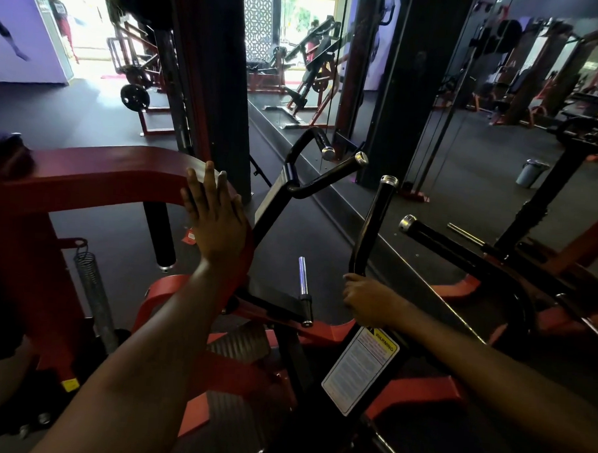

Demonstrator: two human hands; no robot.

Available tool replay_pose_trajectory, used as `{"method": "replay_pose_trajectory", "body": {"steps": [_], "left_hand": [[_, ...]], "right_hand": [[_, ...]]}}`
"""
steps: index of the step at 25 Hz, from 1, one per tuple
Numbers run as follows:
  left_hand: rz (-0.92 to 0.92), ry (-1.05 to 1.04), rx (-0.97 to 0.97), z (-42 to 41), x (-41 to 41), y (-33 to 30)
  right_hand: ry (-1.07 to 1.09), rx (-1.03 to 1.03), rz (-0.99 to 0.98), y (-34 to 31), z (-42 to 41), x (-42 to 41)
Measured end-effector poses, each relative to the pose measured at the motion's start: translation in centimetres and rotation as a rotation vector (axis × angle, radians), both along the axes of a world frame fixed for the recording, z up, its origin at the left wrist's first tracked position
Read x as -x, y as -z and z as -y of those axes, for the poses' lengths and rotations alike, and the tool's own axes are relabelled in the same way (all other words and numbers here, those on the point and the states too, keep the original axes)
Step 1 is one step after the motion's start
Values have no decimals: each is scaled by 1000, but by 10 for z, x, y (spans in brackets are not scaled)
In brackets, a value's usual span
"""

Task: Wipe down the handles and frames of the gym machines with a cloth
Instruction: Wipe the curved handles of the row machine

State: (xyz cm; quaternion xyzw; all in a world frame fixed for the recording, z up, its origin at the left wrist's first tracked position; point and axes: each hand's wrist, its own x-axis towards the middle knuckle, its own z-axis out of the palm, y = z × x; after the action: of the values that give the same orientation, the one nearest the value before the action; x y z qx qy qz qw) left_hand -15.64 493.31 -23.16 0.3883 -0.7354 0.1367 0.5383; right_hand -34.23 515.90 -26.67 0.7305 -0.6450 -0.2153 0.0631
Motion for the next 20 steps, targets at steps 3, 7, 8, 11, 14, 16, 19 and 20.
{"method": "replay_pose_trajectory", "body": {"steps": [3,7,8,11,14,16,19,20], "left_hand": [[9,14,1,0,-1,0],[-2,1,-12,0,0,0],[-1,-5,-15,-1,1,0],[5,-12,-18,-2,0,-1],[17,6,-4,0,-1,2],[11,7,3,1,-1,2],[7,11,5,2,-1,2],[6,17,3,2,-1,3]], "right_hand": [[156,148,555,-8,-33,6],[868,881,1076,-5,-29,10],[1086,901,1194,-5,-15,20],[1312,526,1579,-8,20,33],[1291,407,1439,-12,15,19],[1264,328,1268,-19,5,14],[1342,426,1537,-29,13,33],[1364,560,1722,-33,24,40]]}}
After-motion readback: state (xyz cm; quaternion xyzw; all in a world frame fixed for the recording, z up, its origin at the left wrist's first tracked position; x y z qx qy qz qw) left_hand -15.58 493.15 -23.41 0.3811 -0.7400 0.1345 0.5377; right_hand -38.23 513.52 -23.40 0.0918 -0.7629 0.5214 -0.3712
